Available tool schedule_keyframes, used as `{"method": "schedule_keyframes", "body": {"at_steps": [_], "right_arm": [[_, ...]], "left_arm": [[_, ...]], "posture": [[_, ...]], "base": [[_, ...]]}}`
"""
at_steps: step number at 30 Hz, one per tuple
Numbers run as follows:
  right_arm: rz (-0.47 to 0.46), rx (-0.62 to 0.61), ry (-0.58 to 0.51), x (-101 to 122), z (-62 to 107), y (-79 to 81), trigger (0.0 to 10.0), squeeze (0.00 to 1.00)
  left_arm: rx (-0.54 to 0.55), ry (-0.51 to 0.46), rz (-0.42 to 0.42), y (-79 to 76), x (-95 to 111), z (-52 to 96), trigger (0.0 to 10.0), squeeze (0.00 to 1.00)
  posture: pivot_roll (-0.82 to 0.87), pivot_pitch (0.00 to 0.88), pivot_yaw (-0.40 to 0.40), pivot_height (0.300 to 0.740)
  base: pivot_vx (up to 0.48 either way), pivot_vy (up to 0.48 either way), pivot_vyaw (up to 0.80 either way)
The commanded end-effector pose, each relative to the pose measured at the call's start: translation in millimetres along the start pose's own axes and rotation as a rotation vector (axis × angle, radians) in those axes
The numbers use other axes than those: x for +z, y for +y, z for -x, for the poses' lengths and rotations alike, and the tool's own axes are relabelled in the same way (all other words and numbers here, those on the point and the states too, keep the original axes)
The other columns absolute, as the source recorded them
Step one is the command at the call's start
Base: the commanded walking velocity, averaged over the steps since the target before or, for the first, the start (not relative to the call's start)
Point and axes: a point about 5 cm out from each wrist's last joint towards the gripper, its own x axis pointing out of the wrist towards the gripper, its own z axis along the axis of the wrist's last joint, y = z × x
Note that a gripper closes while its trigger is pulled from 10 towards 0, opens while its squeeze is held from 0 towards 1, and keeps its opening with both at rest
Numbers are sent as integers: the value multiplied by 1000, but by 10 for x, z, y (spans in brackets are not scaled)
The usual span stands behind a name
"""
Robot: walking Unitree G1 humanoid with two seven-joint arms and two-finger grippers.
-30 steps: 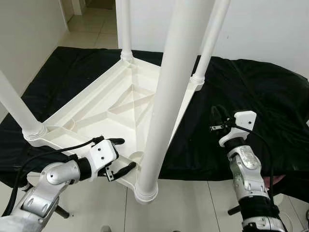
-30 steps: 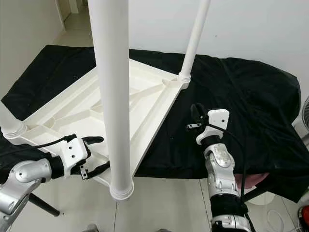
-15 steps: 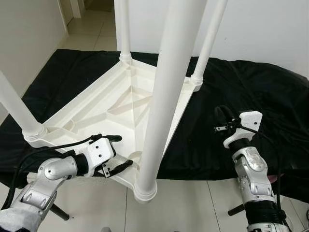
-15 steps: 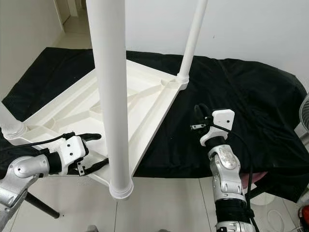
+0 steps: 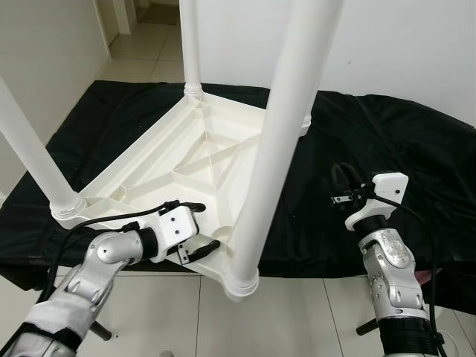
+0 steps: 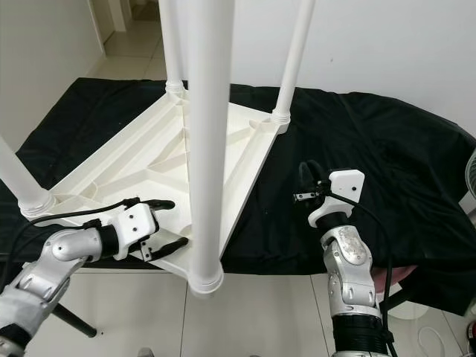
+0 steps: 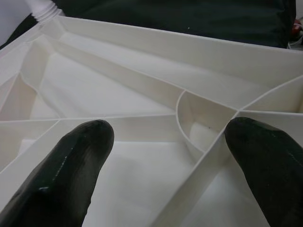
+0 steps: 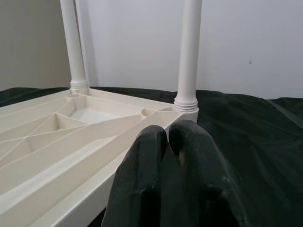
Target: Building children table
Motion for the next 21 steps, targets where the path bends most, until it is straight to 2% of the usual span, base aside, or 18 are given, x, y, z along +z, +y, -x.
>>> {"method": "schedule_keyframes", "body": {"at_steps": [1, 5, 7, 8, 9, 12, 19, 21], "right_arm": [[-10, -20, 5, 5, 34, -41, 10000, 0], [-11, -25, 7, 9, 43, -44, 10000, 0], [-31, -45, 6, 9, 79, -35, 10000, 0], [-31, -45, 6, 9, 79, -35, 10000, 0], [-31, -59, 6, 5, 98, -32, 10000, 0], [-31, -59, 6, 5, 98, -32, 10000, 0], [-36, -79, 9, 6, 135, -15, 10000, 0], [-37, -82, 13, 5, 155, -26, 10000, 0]], "left_arm": [[-1, -20, -17, 12, 64, -134, 10000, 0], [-4, -37, -16, 27, 96, -191, 10000, 0], [-15, -73, -64, 74, 215, -419, 10000, 0], [-15, -73, -64, 74, 215, -419, 10000, 0], [-11, -106, -76, 104, 312, -527, 10000, 0], [-11, -106, -76, 104, 312, -527, 10000, 0], [-11, -151, -89, 170, 446, -651, 10000, 0], [-23, -168, -69, 207, 454, -570, 10000, 0]], "posture": [[-97, 0, -2, 740], [-101, 0, 0, 740], [-108, 0, 1, 740], [-108, 0, 1, 740], [-108, 0, 1, 740], [-108, 0, 1, 740], [-117, 0, 2, 740], [-113, 0, 3, 740]], "base": [[0, 0, 0], [0, 0, 0], [0, 0, 0], [0, 0, 0], [0, 0, 0], [0, 0, 0], [0, 0, 0], [0, 0, 0]]}}
